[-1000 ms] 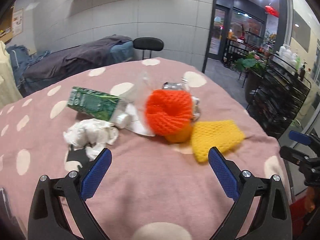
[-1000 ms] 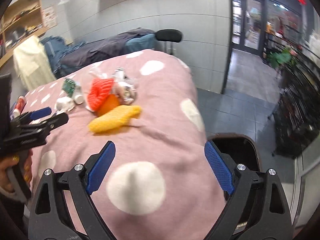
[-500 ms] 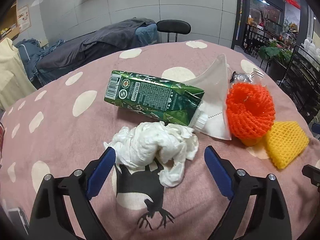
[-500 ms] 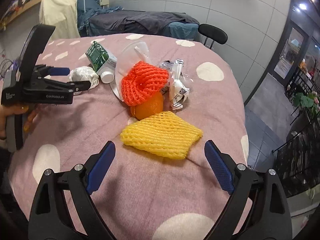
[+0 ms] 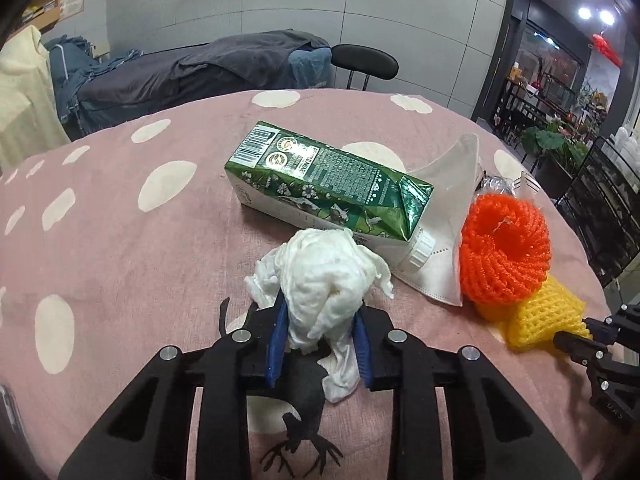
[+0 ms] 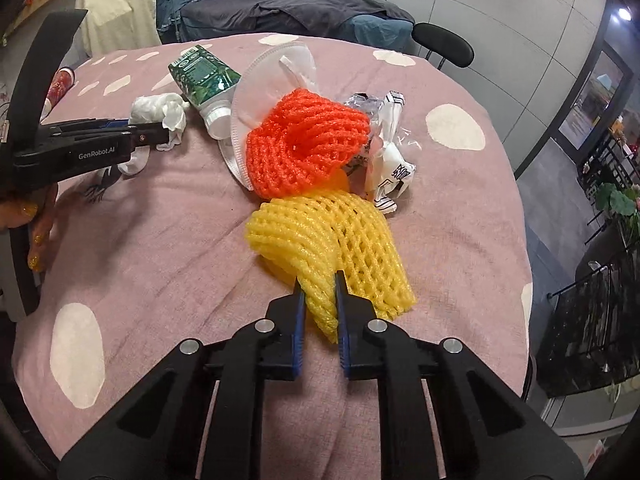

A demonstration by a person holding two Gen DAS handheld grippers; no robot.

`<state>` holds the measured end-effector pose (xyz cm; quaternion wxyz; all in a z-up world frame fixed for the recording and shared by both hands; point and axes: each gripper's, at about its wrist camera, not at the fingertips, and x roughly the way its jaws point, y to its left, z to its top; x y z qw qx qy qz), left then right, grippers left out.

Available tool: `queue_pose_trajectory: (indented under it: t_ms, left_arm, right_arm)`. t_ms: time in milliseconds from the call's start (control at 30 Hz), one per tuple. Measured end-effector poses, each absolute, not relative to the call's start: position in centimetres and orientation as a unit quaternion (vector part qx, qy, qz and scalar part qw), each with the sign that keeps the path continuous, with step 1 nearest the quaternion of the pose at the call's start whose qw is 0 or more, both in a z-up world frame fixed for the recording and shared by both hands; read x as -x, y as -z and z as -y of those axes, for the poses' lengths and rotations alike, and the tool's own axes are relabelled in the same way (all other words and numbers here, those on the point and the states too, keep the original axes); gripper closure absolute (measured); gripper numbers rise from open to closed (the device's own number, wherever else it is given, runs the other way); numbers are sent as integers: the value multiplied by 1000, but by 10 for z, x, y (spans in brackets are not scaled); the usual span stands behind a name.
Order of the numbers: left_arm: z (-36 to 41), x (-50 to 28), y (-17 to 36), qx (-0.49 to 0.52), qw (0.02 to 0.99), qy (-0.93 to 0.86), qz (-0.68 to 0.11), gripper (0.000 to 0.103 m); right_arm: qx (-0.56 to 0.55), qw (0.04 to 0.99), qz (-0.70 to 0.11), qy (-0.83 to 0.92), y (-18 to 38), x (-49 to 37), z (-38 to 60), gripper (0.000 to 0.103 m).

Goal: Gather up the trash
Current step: 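Grasp the crumpled tissue with the left tool while the right tool grasps the yellow foam net, then carry the yellow foam net to the brown bin and open the right tool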

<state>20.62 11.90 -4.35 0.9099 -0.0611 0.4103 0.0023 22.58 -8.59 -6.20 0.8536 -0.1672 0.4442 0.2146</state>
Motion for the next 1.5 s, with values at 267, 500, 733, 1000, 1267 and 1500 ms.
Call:
queue_pose_trajectory:
  t_ms: [267, 500, 733, 1000, 1267, 1500]
  left_arm:
    - [-116, -180, 31, 83, 919, 11, -386, 79]
    - [-101, -154, 20, 84, 925, 27, -369, 79]
    - [-76, -138, 10, 80, 930, 50, -354, 79]
    - [-38, -127, 6, 69, 930, 90, -349, 79]
    - [1, -121, 2, 51, 927, 135, -345, 79]
    - [28, -119, -2, 35, 926, 163, -339, 79]
  right_arm:
    - [132, 867, -427, -221, 50, -204, 99, 91]
    - [106, 874, -418, -224, 43, -187, 111, 91]
    - [75, 888, -402, -211, 33, -167, 137, 91]
    - [43, 906, -383, -176, 26, -152, 171, 91]
    - [8, 920, -370, -130, 22, -142, 214, 91]
    - [-24, 925, -371, -81, 30, -143, 256, 91]
